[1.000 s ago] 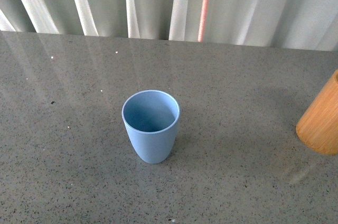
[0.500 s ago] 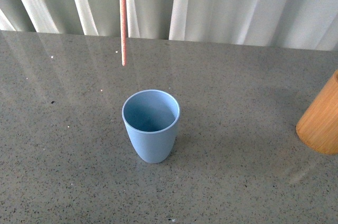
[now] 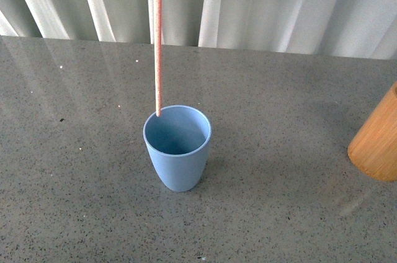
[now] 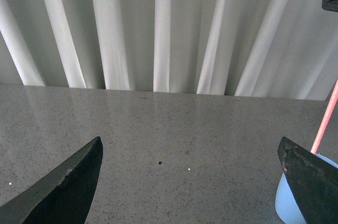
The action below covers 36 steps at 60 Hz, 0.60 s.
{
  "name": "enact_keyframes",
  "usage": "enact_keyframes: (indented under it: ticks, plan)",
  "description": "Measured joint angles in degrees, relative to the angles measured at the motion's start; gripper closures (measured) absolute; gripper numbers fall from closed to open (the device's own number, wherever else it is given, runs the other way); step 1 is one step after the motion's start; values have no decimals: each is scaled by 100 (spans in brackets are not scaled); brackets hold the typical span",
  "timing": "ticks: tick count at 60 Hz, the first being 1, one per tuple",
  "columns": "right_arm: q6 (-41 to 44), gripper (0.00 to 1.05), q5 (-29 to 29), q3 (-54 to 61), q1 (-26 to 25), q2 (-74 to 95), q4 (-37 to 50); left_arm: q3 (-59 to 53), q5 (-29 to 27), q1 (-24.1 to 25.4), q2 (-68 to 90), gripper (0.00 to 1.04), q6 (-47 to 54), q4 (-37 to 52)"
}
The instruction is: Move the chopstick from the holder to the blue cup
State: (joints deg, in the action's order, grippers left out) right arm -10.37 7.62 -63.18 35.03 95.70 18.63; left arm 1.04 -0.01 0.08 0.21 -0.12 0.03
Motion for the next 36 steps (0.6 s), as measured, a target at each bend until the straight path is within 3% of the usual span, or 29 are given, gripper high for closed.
enact_keyframes:
  ticks: [36]
  plan:
    - [20,103,63,343,-339,177,376,0,0,0,0,7,0,0]
